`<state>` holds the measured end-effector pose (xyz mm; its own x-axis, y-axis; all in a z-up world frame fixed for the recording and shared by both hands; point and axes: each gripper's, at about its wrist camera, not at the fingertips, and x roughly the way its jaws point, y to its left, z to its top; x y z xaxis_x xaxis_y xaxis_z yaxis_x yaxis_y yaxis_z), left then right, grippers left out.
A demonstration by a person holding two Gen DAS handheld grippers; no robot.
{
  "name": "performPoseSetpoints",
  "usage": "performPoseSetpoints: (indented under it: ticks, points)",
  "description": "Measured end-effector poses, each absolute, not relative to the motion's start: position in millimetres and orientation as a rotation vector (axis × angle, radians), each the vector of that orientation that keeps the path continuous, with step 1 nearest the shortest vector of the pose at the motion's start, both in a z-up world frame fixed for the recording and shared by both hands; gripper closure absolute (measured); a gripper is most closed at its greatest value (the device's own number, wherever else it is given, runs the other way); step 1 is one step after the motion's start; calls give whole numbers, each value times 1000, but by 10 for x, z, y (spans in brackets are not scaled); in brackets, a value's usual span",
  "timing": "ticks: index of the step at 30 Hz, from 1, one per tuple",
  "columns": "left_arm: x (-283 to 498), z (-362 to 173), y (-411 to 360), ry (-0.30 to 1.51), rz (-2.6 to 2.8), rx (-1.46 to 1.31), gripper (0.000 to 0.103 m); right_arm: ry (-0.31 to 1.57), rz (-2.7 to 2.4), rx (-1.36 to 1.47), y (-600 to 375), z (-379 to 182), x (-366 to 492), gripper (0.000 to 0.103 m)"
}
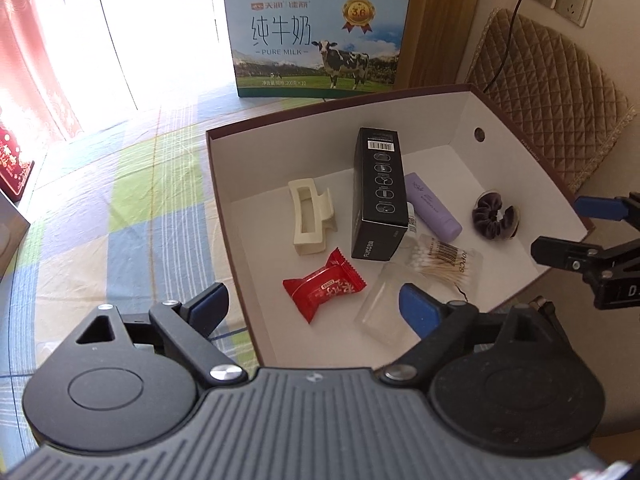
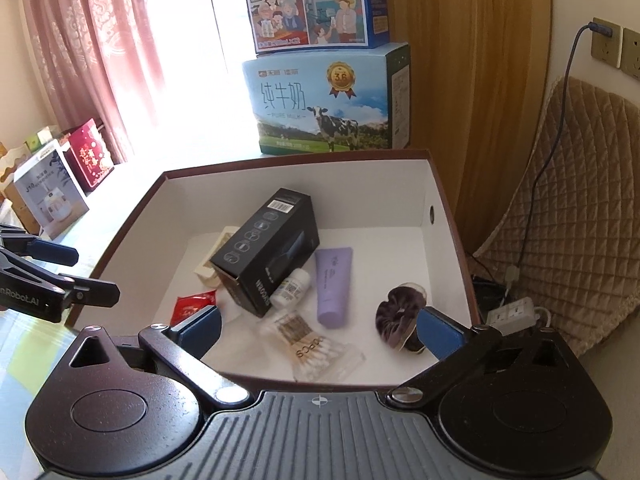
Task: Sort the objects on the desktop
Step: 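Open the left tool to drop the packet while the right tool releases the scrunchie into the box, then withdraw both open tools from the box toward the floss box and lip gel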
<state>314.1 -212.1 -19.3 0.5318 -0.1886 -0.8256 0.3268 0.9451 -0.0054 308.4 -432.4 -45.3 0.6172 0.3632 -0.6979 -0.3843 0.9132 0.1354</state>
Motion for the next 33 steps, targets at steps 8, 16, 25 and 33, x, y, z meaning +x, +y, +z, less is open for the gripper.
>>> performPoseSetpoints:
  ticks: [8, 16, 25, 33]
  points:
    - [2912, -157, -1939, 960, -280, 136, 13, 792, 421, -26, -4272, -409, 2929, 2]
    - [2704, -194, -1758, 980, -255, 116, 13, 791, 448, -30, -4166, -373, 2741, 2]
    - [2471, -207, -1569, 994, -247, 106, 13, 800, 477, -27, -3980, -367, 2494, 2]
    - [2265, -259, -1358, 1021, -236, 103, 12, 828, 516, -26, -3736, -408, 2234, 2]
